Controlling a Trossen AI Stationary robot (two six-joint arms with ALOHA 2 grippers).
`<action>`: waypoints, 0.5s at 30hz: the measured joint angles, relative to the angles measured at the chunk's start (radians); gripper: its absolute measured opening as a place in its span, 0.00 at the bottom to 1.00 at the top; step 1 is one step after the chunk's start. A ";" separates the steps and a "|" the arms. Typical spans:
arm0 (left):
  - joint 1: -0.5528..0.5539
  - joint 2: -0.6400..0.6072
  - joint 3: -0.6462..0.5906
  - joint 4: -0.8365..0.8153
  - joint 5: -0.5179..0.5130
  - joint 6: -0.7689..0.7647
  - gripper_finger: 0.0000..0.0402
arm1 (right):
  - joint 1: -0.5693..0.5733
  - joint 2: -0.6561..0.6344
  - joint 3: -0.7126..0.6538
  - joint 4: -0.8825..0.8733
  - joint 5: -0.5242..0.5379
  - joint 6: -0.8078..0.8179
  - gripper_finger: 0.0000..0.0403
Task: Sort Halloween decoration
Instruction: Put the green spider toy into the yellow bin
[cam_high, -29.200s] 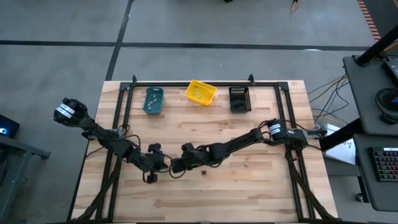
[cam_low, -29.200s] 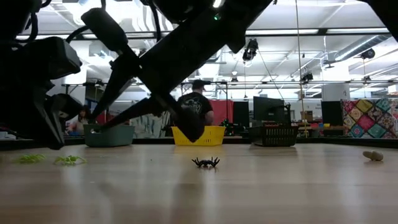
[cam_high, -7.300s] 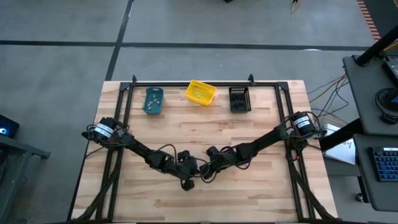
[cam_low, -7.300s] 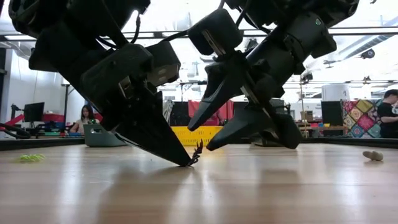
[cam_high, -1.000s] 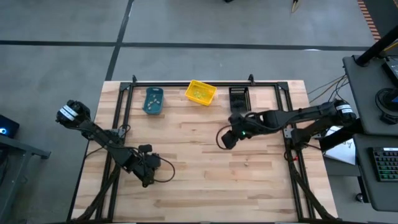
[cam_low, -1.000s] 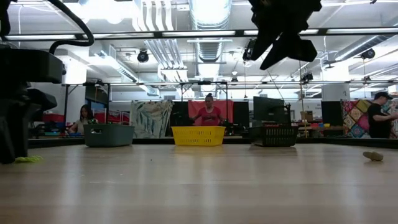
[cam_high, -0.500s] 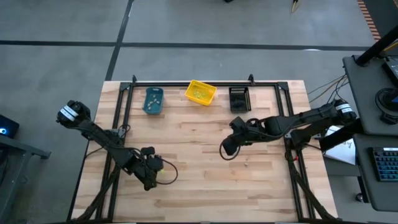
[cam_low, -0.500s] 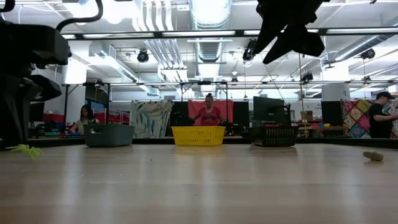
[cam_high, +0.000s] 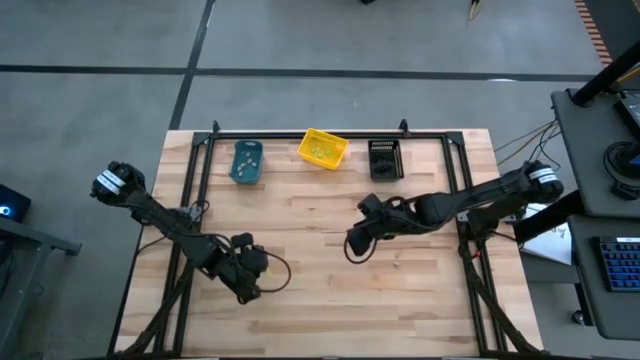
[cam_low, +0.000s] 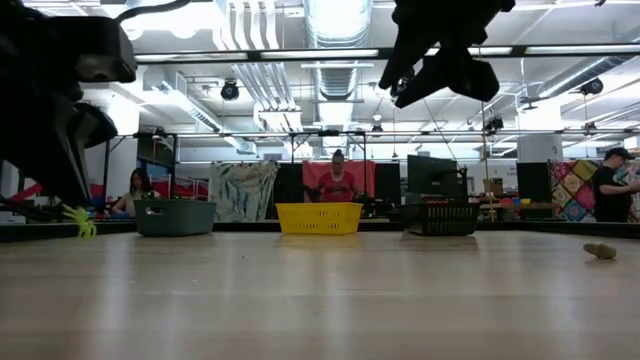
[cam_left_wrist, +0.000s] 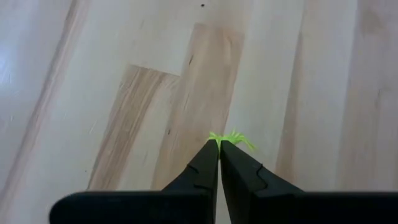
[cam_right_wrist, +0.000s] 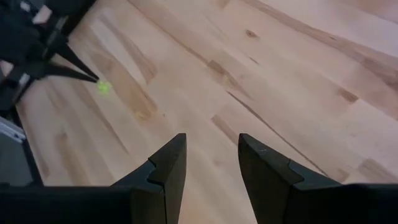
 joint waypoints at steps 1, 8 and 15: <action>0.001 0.000 0.000 0.001 0.000 -0.007 0.00 | 0.000 0.004 0.000 0.000 -0.004 -0.013 0.34; 0.005 0.000 -0.004 0.000 0.000 -0.101 0.05 | -0.008 0.025 0.000 0.018 -0.052 -0.055 0.34; 0.000 0.000 -0.018 -0.046 0.024 -0.090 0.19 | -0.004 0.029 -0.001 0.084 -0.079 0.014 0.34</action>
